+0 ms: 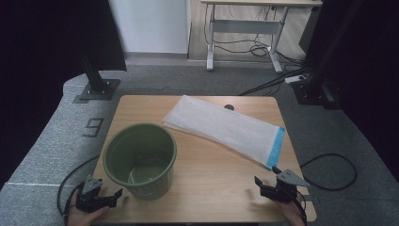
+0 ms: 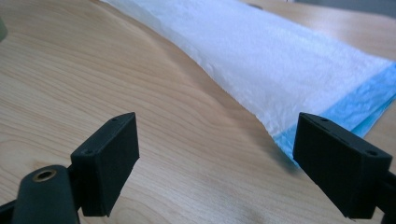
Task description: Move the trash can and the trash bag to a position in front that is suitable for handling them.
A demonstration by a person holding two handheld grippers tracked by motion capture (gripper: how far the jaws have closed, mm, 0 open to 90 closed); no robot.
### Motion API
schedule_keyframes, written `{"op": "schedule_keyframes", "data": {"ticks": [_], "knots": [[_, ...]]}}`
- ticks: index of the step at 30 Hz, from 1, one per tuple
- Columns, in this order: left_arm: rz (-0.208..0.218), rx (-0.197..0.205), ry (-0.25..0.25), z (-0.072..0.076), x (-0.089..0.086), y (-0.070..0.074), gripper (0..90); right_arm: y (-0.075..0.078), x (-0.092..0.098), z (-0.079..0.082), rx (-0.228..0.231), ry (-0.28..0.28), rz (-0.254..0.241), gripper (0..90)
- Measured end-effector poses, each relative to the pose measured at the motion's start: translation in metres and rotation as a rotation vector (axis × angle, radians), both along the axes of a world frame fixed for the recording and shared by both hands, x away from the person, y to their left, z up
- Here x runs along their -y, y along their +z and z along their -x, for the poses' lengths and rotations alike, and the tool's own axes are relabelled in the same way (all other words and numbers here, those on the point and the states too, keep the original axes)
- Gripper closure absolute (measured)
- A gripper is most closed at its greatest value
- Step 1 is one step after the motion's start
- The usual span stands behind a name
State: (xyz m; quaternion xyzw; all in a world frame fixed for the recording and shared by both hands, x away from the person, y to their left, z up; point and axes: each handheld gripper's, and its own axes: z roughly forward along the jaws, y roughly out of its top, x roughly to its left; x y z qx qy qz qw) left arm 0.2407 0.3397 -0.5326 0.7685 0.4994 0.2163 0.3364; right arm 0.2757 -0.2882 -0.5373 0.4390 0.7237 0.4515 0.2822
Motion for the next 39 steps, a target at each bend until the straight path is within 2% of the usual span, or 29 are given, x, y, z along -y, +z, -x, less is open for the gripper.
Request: {"op": "schedule_keyframes", "data": {"ticks": [3, 5, 6, 8, 9, 10, 12, 13, 14, 15, 16, 17, 18, 19, 21, 22, 23, 29, 32, 33, 35, 39], "knots": [[0.011, 0.013, -0.014, 0.003, -0.002, 0.002, 7.5, -0.003, 0.002, -0.003, -0.013, -0.012, -0.002, 13.8], [0.058, 0.036, -0.036, 0.007, -0.005, 0.004, 9.9, -0.002, 0.002, -0.003, -0.005, -0.015, -0.018, 13.8], [0.068, 0.044, -0.047, 0.008, -0.006, 0.005, 9.9, -0.002, 0.002, -0.003, -0.005, -0.015, -0.018, 13.8], [0.086, 0.069, -0.088, 0.011, -0.007, 0.008, 10.3, -0.001, 0.003, -0.002, 0.002, -0.012, -0.02, 13.8], [0.1, 0.089, -0.13, 0.013, -0.005, 0.012, 10.5, 0.0, 0.003, -0.001, 0.005, -0.013, -0.025, 13.7], [0.1, 0.089, -0.13, 0.013, -0.005, 0.012, 10.5, 0.0, 0.004, 0.0, 0.003, -0.015, -0.03, 13.7], [0.121, 0.112, -0.182, 0.014, -0.002, 0.017, 10.5, 0.001, 0.004, 0.001, 0.001, -0.018, -0.033, 13.7], [0.139, 0.129, -0.223, 0.014, 0.001, 0.02, 10.7, 0.001, 0.005, 0.001, 0.0, -0.018, -0.037, 13.7], [0.171, 0.153, -0.292, 0.012, 0.007, 0.025, 13.2, 0.0, 0.006, 0.001, -0.004, -0.02, -0.044, 13.7], [0.188, 0.159, -0.333, 0.01, 0.011, 0.028, 13.8, -0.001, 0.006, 0.001, -0.006, -0.022, -0.046, 13.7], [0.188, 0.159, -0.333, 0.01, 0.011, 0.028, 13.8, -0.001, 0.006, 0.001, -0.006, -0.022, -0.046, 13.7], [0.199, 0.159, -0.385, 0.005, 0.018, 0.03, 10.5, -0.002, 0.008, 0.002, -0.011, -0.031, -0.047, 13.7], [0.164, 0.163, -0.4, -0.001, 0.027, 0.033, 11.1, -0.002, 0.008, 0.003, -0.012, -0.035, -0.047, 13.7], [0.164, 0.163, -0.4, -0.001, 0.027, 0.033, 14.2, -0.002, 0.008, 0.003, -0.012, -0.035, -0.047, 13.7], [0.144, 0.162, -0.452, -0.012, 0.04, 0.034, 14.5, -0.002, 0.01, 0.009, -0.011, -0.043, -0.042, 13.8], [0.144, 0.162, -0.452, -0.012, 0.04, 0.034, 14.4, -0.002, 0.011, 0.01, -0.009, -0.045, -0.04, 13.7], [0.129, 0.156, -0.476, -0.017, 0.048, 0.035, 14.4, -0.001, 0.011, 0.012, -0.007, -0.05, -0.045, 13.7], [0.131, 0.166, -0.504, -0.029, 0.067, 0.035, 14.7, 0.004, 0.008, 0.019, 0.005, -0.061, -0.047, 13.8], [0.128, 0.153, -0.514, -0.036, 0.08, 0.036, 14.7, 0.002, 0.003, 0.022, -0.003, -0.045, -0.037, 13.8], [0.116, 0.15, -0.526, -0.039, 0.09, 0.037, 14.7, 0.001, 0.0, 0.024, -0.01, -0.037, -0.019, 13.8], [0.114, 0.148, -0.531, -0.041, 0.095, 0.038, 14.7, 0.0, -0.002, 0.026, -0.009, -0.033, -0.008, 13.7], [0.104, 0.125, -0.567, -0.049, 0.117, 0.037, 14.3, 0.002, -0.009, 0.027, -0.007, -0.026, -0.005, 13.6]]}}
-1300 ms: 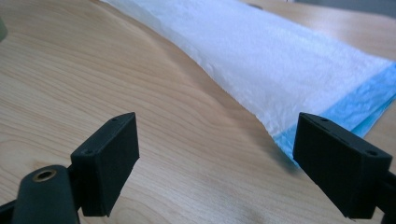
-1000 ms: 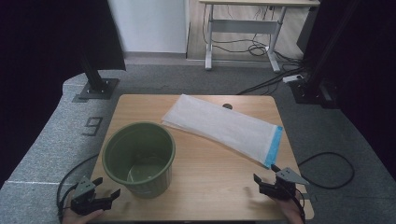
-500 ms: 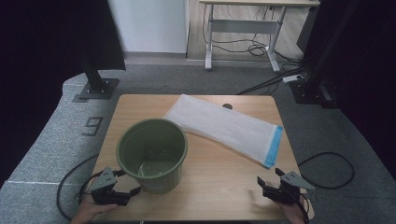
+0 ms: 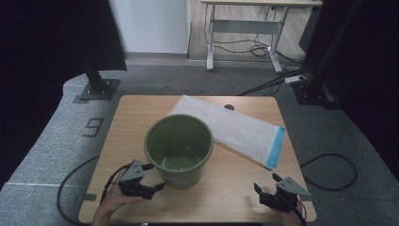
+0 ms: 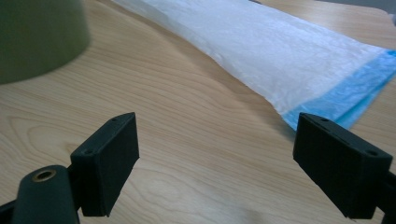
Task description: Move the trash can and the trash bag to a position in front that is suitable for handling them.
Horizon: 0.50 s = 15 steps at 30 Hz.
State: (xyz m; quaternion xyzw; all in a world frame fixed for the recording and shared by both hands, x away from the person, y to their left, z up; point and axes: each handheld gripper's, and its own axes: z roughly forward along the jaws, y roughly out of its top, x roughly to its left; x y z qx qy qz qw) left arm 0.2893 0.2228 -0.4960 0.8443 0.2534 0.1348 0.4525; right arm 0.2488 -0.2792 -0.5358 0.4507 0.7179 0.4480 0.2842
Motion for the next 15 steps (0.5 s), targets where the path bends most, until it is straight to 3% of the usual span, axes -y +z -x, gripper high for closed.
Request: {"op": "schedule_keyframes", "data": {"ticks": [1, 4, 6, 10, 13, 15], "knots": [[-0.01, -0.01, -0.009, -0.005, 0.012, -0.003, 14.3, 0.0, -0.002, 0.0, -0.004, 0.006, 0.002, 13.5], [-0.023, -0.018, -0.012, -0.011, 0.023, -0.005, 14.3, -0.001, -0.007, -0.001, -0.009, 0.018, 0.009, 13.4], [-0.027, -0.012, -0.016, -0.017, 0.04, -0.007, 14.4, -0.002, -0.012, 0.001, -0.013, 0.027, 0.032, 13.4], [-0.034, 0.003, -0.006, -0.02, 0.055, -0.008, 14.4, -0.002, -0.014, 0.005, -0.014, 0.03, 0.037, 13.4], [-0.069, 0.008, 0.074, -0.022, 0.059, -0.008, 14.6, -0.001, -0.013, 0.007, -0.014, 0.018, 0.026, 13.5], [-0.061, -0.005, 0.133, -0.023, 0.049, -0.009, 14.9, -0.001, -0.01, 0.009, -0.016, 0.007, 0.019, 13.5]]}}
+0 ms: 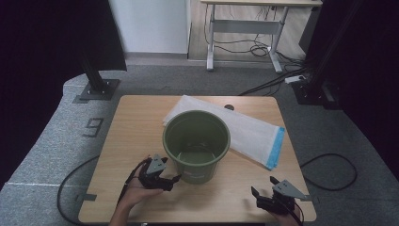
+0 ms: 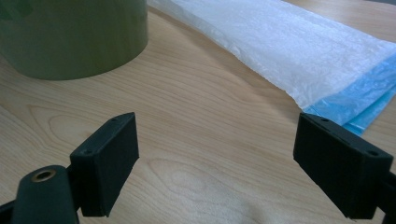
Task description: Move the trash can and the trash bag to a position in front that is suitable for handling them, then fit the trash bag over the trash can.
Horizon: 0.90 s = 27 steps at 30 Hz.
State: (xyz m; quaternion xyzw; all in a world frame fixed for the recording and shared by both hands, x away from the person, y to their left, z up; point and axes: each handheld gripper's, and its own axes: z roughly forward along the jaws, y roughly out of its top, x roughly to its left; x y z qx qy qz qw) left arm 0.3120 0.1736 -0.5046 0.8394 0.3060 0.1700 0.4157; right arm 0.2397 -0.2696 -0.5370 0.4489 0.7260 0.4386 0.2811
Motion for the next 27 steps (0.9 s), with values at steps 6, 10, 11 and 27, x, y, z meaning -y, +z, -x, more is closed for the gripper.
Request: {"op": "schedule_keyframes", "data": {"ticks": [6, 10, 11, 27], "knots": [[-0.025, 0.012, 0.046, 0.004, -0.019, 0.0, 14.3, 0.001, 0.001, -0.001, 0.009, 0.005, 0.008, 12.9], [-0.051, -0.009, 0.134, 0.003, -0.044, -0.005, 14.4, 0.004, -0.015, -0.02, 0.013, 0.034, 0.069, 13.9], [-0.051, -0.009, 0.134, 0.003, -0.044, -0.005, 14.4, 0.004, -0.015, -0.02, 0.013, 0.034, 0.069, 13.9], [-0.149, -0.101, 0.3, 0.009, -0.073, -0.039, 14.8, -0.007, -0.062, -0.122, -0.073, 0.037, 0.17, 36.1]]}}
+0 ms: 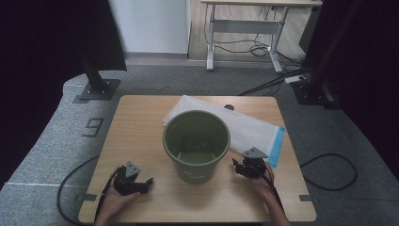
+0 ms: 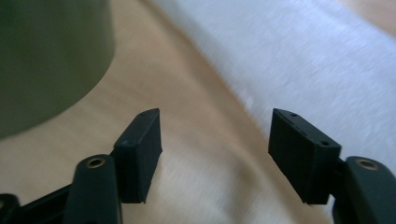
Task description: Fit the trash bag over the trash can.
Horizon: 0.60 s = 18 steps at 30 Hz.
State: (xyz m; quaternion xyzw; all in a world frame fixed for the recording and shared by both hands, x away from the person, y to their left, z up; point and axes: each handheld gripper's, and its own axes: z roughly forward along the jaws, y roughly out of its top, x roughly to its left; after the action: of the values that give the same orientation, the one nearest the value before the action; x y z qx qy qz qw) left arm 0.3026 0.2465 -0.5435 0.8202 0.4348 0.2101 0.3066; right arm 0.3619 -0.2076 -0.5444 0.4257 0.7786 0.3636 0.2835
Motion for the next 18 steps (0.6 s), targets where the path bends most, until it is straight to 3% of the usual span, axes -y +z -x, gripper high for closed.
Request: {"op": "schedule_keyframes", "data": {"ticks": [3, 8, 12, 13, 15, 17, 18], "knots": [[0.008, 0.001, 0.018, 0.004, -0.002, -0.001, 15.0, 0.005, 0.0, -0.007, 0.027, -0.005, 0.007, 38.7], [0.013, -0.008, 0.035, 0.004, -0.004, -0.001, 14.9, 0.003, 0.006, -0.023, 0.011, -0.011, -0.013, 42.4], [0.029, -0.021, 0.047, 0.003, -0.005, -0.001, 15.5, -0.007, 0.016, -0.039, -0.039, -0.034, -0.03, 51.2], [0.017, -0.004, 0.052, 0.004, -0.003, -0.001, 15.5, -0.008, 0.018, -0.041, -0.062, -0.037, -0.037, 53.7], [-0.01, 0.031, 0.058, 0.006, 0.0, -0.001, 18.7, -0.007, 0.027, -0.044, -0.069, -0.065, -0.069, 67.7], [-0.034, 0.057, 0.061, 0.008, 0.003, -0.001, 19.6, -0.008, 0.034, -0.046, -0.115, -0.066, -0.095, 84.9], [-0.039, 0.062, 0.062, 0.008, 0.004, -0.001, 19.8, -0.008, 0.037, -0.046, -0.12, -0.07, -0.097, 88.3]]}}
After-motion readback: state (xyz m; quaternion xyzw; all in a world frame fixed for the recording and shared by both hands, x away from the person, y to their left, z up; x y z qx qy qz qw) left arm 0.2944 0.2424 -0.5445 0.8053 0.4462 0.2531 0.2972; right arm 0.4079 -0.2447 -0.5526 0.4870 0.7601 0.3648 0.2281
